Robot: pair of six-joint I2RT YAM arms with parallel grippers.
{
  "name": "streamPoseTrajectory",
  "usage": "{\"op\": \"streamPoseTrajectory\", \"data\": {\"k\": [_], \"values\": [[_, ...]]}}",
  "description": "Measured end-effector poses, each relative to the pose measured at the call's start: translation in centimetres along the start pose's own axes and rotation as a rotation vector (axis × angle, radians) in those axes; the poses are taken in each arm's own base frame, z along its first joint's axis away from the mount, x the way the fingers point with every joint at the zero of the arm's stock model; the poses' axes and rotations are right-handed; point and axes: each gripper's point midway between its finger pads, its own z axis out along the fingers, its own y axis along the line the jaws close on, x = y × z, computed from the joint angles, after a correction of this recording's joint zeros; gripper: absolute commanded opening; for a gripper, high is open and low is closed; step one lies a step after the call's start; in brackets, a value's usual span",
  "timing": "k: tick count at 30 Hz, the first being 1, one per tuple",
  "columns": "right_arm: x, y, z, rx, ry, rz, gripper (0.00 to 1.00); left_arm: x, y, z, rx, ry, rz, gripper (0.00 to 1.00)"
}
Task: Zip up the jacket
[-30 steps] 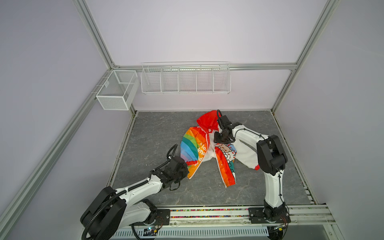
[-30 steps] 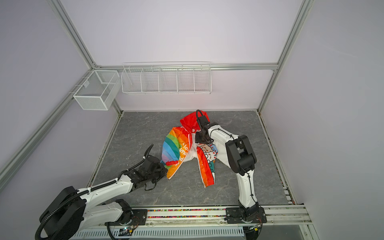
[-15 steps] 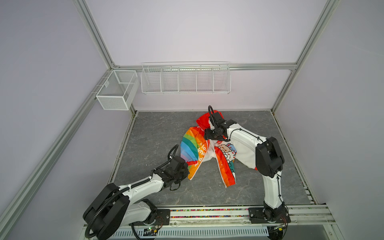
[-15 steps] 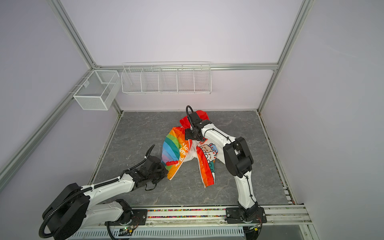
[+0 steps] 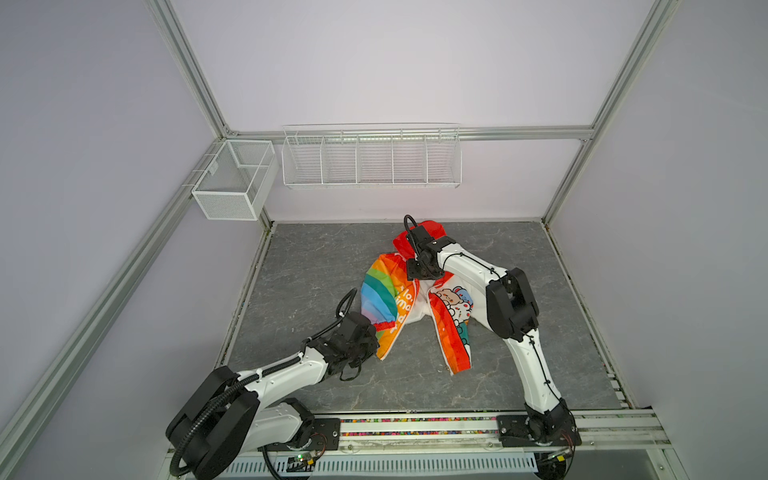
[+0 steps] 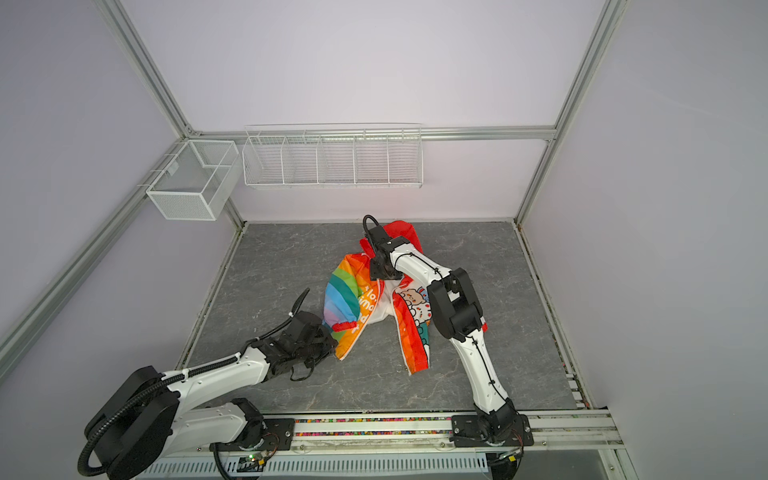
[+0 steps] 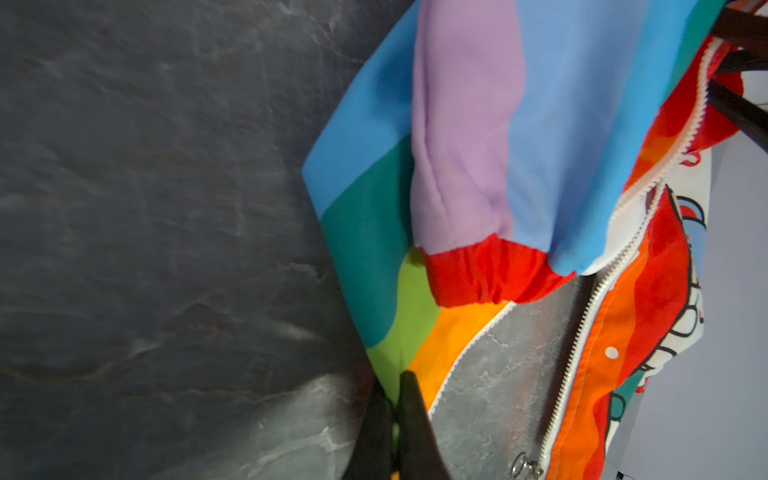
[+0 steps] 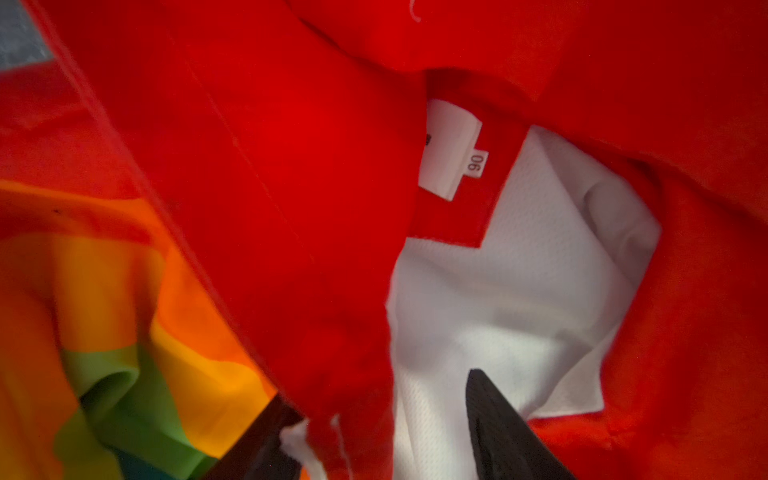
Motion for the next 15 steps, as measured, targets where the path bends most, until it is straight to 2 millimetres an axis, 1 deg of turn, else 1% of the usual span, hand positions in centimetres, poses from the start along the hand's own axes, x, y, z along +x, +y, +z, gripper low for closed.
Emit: {"op": "streamPoseTrajectory", "data": {"k": [2,6,11,15], "values": [[-0.32,-0.02,-0.24,0.005,-0.009,-0.003,0.47,0.02,-0.07,0.00,0.003,0.001,0.000,0.00],[-0.46,-0.09,-0.30,0.010,-0.015,-0.009,0.39,0.02,-0.09,0.00,0.004,0.001,0.000,0.00],[-0.24,-0.23,-0.33,0.007,-0.009,-0.009,0.21,0.00,-0.10,-0.02,0.004,0.001,0.000,0.00],[-0.10,-0.40,-0.77,-0.016,-0.004,0.002,0.13,-0.06,-0.28,-0.25,0.012,-0.003,0.000,0.00]]}}
